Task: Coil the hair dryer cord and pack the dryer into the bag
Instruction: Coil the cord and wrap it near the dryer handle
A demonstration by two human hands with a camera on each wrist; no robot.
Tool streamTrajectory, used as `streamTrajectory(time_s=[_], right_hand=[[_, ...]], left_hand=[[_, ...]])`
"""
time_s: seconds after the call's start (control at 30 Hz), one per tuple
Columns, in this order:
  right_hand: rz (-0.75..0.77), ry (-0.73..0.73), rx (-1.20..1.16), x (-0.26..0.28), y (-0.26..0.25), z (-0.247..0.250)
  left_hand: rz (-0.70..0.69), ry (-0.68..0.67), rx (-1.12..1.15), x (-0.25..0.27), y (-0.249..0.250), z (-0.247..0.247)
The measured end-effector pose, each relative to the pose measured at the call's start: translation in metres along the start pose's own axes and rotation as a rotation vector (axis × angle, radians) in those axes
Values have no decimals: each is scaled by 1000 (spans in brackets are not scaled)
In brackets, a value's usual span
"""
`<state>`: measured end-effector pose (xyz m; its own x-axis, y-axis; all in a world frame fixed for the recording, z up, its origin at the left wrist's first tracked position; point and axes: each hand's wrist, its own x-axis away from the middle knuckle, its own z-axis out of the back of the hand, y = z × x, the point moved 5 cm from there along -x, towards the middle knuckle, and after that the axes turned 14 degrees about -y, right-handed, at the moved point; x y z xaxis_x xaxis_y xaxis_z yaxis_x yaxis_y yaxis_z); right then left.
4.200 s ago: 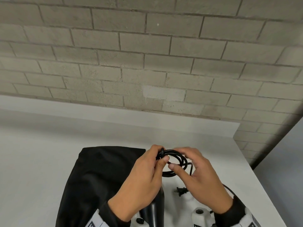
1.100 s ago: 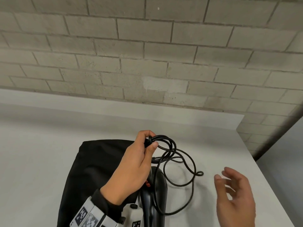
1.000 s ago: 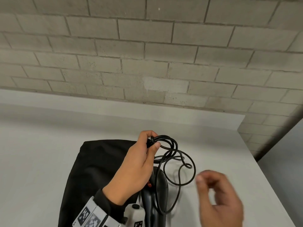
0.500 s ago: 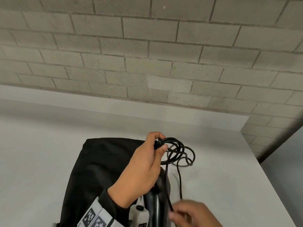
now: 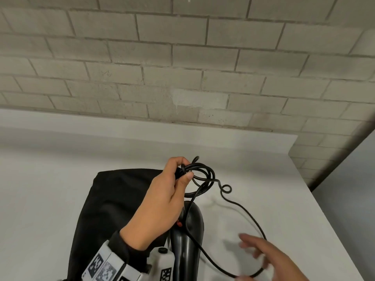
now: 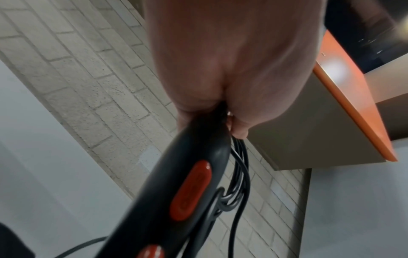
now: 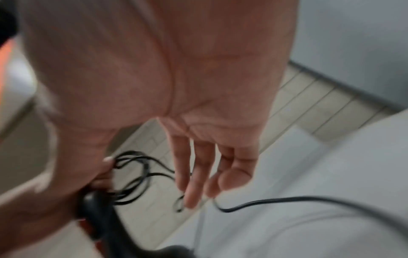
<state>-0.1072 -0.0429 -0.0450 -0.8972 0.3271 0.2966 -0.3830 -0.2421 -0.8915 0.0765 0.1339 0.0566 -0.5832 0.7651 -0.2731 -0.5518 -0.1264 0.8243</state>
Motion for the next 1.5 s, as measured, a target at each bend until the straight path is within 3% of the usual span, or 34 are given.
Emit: streamTrajectory(time_s=[0.07,0.1,0.23,0.3,0.47,0.57,0.77,0.93,1.13,1.23,1.4,1.5], right_hand=[[210,-86,133,-1,-34,-30],[273,-30,84,-7,-49,-37],[352,87,-5,-34,-96,-60],[365,111,-23,-41,-99,-67],[277,-24,-54,-34,-67,-79],[274,13,-113,-28,-57,-75],[356,85,-179,-43,-85,-70],[406,-103,-16,-31,-64,-83],[232,-287,467,-8,1,-62],[120,-247,450,2,21,-32],[-53,-429,534,-1,21,-12],[-137,-433,450,-11,3,-20]], left_hand=[[-3,-4,-9,-1,0,-1],[-6,-6,-10,0,1,-2],[-15,-23,-29,2,6,-6],[-5,-24,-29,2,6,-6],[9,-10,-4,4,4,-1],[2,-21,8,3,7,-6],[-35,-88,-5,-1,17,-23],[-40,-58,-10,1,12,-16],[-17,-58,16,2,9,-14],[-20,-77,31,2,9,-16],[-31,-84,27,2,13,-16],[-20,-77,11,2,12,-14]])
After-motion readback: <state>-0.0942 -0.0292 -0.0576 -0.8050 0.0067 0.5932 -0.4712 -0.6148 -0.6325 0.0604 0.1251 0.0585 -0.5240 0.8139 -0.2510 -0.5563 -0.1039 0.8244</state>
